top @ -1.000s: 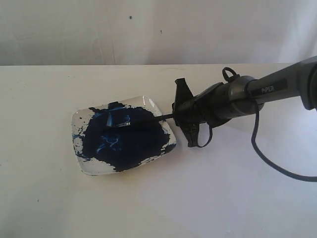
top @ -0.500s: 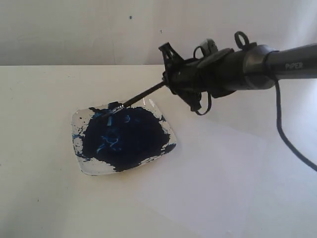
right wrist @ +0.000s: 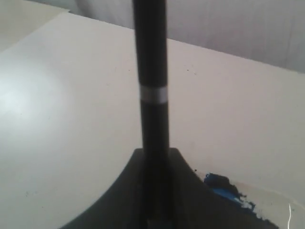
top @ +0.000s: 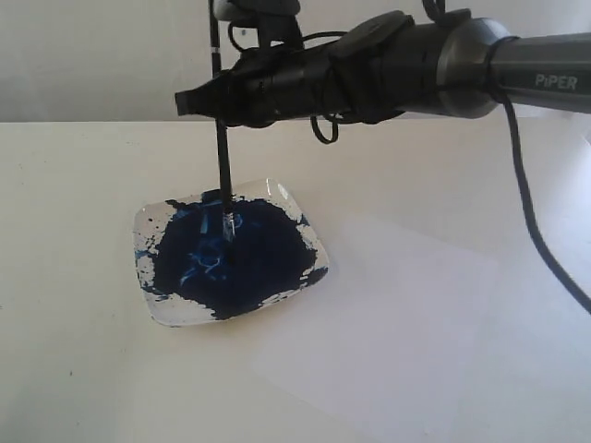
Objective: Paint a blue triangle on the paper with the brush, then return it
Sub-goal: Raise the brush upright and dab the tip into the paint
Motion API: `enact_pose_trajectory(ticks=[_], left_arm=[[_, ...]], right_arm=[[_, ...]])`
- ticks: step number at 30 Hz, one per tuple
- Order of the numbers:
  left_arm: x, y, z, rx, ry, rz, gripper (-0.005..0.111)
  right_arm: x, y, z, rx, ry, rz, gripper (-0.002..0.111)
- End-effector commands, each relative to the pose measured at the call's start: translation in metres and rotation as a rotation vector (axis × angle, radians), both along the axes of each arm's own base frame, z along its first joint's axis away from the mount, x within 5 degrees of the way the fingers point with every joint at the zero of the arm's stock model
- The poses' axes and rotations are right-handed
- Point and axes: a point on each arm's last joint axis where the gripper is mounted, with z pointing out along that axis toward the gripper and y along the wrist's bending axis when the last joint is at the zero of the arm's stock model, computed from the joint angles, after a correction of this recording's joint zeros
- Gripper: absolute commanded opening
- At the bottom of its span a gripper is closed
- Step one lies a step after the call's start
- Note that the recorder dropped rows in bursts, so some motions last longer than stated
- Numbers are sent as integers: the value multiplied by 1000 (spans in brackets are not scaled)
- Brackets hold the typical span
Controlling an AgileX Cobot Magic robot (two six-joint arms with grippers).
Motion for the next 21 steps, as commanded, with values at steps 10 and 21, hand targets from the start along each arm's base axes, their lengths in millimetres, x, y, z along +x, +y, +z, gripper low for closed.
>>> enact_pose_trajectory(ticks=[10,21], left_arm=[[0,0,-1,-10,7,2,0],[0,0,-1,-10,7,2,0]], right_arm=[[-9,25,-13,-95,-236,85,5],[-7,23,-8,-89,-243,54,5]])
